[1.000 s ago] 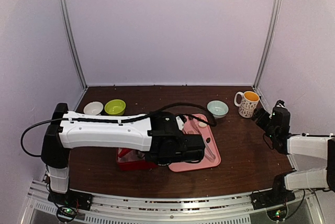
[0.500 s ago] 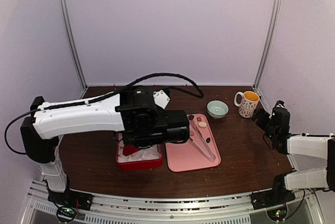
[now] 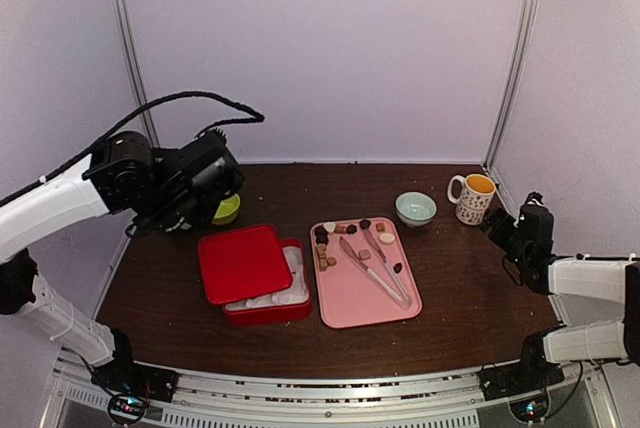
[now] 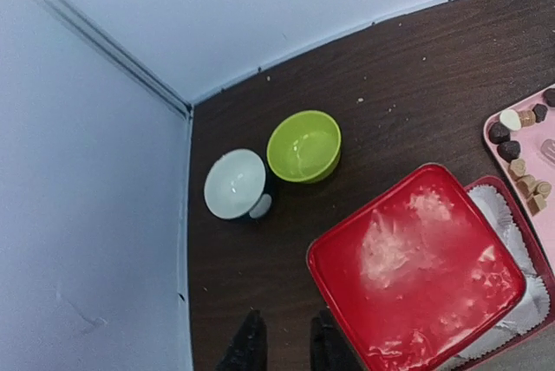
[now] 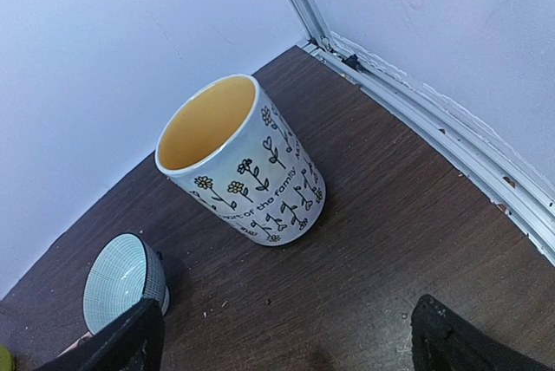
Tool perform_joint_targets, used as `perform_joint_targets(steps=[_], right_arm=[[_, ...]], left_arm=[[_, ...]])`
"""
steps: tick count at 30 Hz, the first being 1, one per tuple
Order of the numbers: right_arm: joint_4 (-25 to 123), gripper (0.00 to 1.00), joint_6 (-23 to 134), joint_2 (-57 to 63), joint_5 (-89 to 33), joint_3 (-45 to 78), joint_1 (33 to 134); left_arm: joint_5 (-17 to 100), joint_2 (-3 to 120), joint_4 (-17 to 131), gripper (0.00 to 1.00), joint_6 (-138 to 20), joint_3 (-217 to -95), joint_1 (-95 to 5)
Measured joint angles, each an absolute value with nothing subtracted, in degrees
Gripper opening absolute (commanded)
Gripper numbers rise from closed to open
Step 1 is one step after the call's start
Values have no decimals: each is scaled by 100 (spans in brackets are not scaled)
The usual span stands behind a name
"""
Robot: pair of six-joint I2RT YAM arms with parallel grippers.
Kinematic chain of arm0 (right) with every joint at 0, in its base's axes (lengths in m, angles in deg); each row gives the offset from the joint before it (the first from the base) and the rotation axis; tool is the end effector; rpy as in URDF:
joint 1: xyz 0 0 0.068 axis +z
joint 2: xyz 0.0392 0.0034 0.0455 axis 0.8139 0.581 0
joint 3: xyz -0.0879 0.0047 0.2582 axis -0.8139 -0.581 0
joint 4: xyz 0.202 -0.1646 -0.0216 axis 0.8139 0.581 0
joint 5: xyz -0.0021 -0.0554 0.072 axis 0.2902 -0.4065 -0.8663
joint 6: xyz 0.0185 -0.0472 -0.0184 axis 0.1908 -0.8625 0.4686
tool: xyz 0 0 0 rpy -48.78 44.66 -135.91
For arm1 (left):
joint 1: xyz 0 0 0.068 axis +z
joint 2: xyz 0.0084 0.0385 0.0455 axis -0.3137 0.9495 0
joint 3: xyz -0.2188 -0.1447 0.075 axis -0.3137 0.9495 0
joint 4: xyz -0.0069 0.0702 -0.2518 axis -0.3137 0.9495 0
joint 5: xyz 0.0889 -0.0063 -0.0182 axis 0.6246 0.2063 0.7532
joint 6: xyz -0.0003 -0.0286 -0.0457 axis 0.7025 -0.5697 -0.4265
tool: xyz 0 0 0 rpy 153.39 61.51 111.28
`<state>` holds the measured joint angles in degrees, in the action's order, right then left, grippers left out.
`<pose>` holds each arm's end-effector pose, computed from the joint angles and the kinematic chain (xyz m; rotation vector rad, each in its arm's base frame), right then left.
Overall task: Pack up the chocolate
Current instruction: Adjust the box lid on the packing box, then pick up the box lid from the packing box.
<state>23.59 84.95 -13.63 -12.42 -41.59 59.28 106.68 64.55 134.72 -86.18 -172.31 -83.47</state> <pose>0.2189 0.0134 0.1744 0.6203 1.8587 0.3428 0.1317 -0.2133 0.3792 0.2635 2.1061 0.3843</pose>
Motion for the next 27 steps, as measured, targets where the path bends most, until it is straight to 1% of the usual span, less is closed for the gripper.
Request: perform_joint_targets(steps=[1,2,3,4,7,9,10,12,16,21,25,27], right_arm=[[2359,100,8493,-1361,-1242,-4159,5928],[2361,100,8495,-1359,-1242,-4159,5928],[2361,100,8493,-1359,-1242,-4159,5928],[2359,100,8493,-1359,-1244,-4159,5928],[2361,100,8495,-1348,-1246,-4154,5928],[2372,100,8495,-1341,-1249,-4139,5928],[2377,100,8493,-1339,-1249,-4126,5928],[2379,100,8495,-1339,-1249,-4093,5928],[2385,100,8495,-1339,-1251,-4084,5928],[2388,100,8493,-1337,-1255,-4084,5928],[2396,100,8489,-1315,-1270,-4082,5928],[2412,100,8487,-1304,-1273,-4082,5928]], left_arm=[[10303,6149,13083,39,-8524,-16837,-8093],[9870,5803,12713,49,-8417,-16380,-7787],[9630,5607,12506,56,-8303,-16120,-7593],[9247,5358,12184,63,-8281,-15760,-7320],[8369,4896,11557,76,-8244,-14977,-6695],[7862,4730,11188,87,-8242,-14544,-6319],[7621,4671,10987,96,-8262,-14330,-6146],[7099,4562,10609,98,-8273,-13908,-5812],[6008,4361,9717,96,-8509,-13008,-5090],[5167,4601,8963,85,-8944,-12217,-4432],[4863,5089,8550,79,-9191,-12160,-4334],[4712,5342,8255,73,-9296,-12151,-4314]])
